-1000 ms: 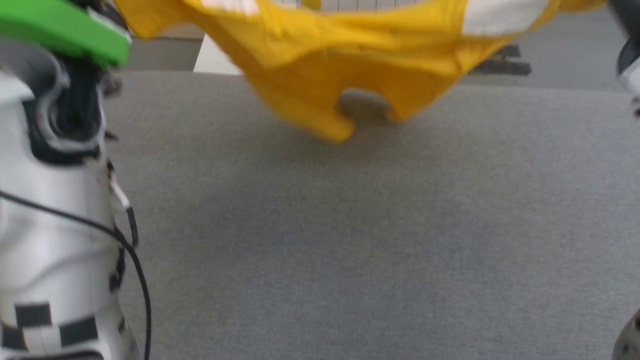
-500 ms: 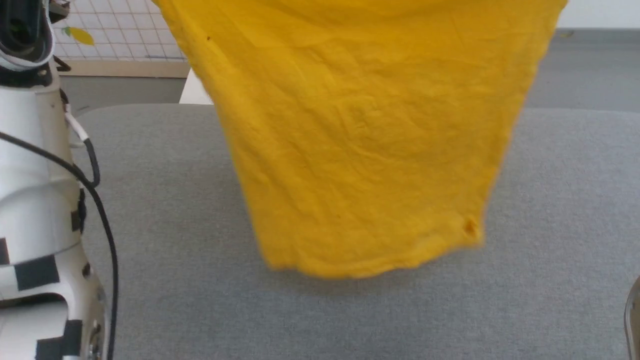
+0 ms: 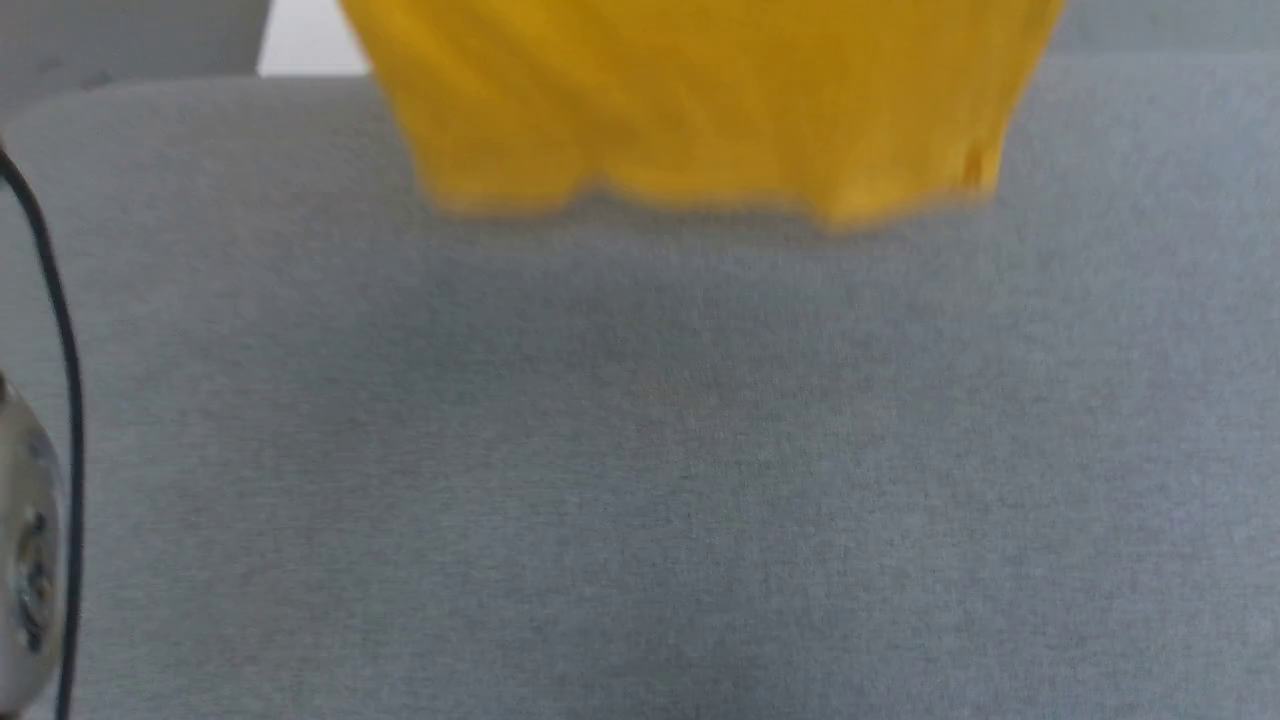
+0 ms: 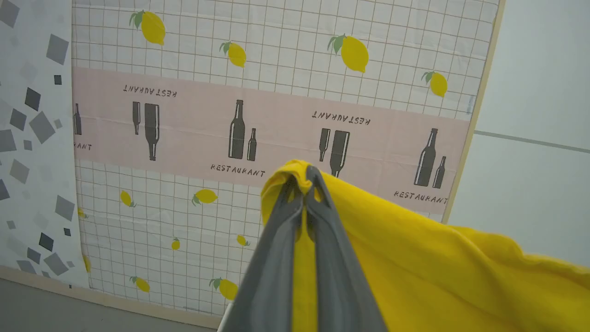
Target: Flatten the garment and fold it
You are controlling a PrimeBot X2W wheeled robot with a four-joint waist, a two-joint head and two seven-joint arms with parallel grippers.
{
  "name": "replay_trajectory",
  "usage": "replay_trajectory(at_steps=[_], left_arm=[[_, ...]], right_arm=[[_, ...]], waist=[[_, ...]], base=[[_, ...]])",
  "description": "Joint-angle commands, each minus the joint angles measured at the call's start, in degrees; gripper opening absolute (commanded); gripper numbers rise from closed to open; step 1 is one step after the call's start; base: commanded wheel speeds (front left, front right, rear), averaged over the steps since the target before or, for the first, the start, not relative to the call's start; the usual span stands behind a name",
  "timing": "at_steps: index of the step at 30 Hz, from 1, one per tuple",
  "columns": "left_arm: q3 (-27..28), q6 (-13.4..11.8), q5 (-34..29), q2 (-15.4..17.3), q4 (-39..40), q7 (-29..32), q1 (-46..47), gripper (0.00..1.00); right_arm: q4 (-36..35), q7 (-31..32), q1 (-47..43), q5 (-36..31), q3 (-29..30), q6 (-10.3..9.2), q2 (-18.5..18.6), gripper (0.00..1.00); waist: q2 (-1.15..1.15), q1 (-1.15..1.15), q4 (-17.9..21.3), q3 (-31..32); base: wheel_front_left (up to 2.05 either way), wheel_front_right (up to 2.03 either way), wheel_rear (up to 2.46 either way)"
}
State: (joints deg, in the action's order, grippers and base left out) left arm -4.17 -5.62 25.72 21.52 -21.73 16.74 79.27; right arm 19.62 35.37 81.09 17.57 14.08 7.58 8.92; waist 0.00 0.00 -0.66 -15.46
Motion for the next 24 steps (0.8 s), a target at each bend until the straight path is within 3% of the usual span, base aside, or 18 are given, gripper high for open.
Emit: replay_trajectory(at_steps=[1, 6, 12, 18, 24], left_arm=[[-0.32, -0.25, -1.07, 0.36, -0.42, -1.30, 2.28, 0.00], [-0.72, -0.23, -2.20, 0.12, -2.40, -5.39, 6.63, 0.00], [-0.36, 1.36, -0.50, -1.12, -6.48, -9.27, 4.78, 0.00], [0.04, 3.84, 2.42, -3.76, -9.44, -13.69, -1.90, 0.00], [-0.20, 7.10, 4.99, -6.98, -10.90, -19.38, -13.65, 0.00]], right_arm=[[1.26, -2.06, 2.52, -1.29, 0.44, -0.09, -0.37, 0.00], [5.68, -7.80, 8.15, -5.33, 1.01, -0.09, -0.71, 0.00], [9.64, -10.09, 6.93, -4.64, -0.30, -0.09, 0.48, 0.00], [10.26, -11.96, -0.50, 0.34, -2.08, -0.09, 3.11, 0.00], [7.36, -15.02, -15.29, 8.18, -3.88, -0.09, 5.90, 0.00]], waist=[[0.00, 0.00, 3.71, -9.61], [0.00, 0.00, 4.02, -13.64], [0.00, 0.00, 2.64, -16.00], [0.00, 0.00, -0.13, -14.27], [0.00, 0.00, -3.06, -6.96]], base=[[0.00, 0.00, 0.00], [0.00, 0.00, 0.00], [0.00, 0.00, 0.00], [0.00, 0.00, 0.00], [0.00, 0.00, 0.00]])
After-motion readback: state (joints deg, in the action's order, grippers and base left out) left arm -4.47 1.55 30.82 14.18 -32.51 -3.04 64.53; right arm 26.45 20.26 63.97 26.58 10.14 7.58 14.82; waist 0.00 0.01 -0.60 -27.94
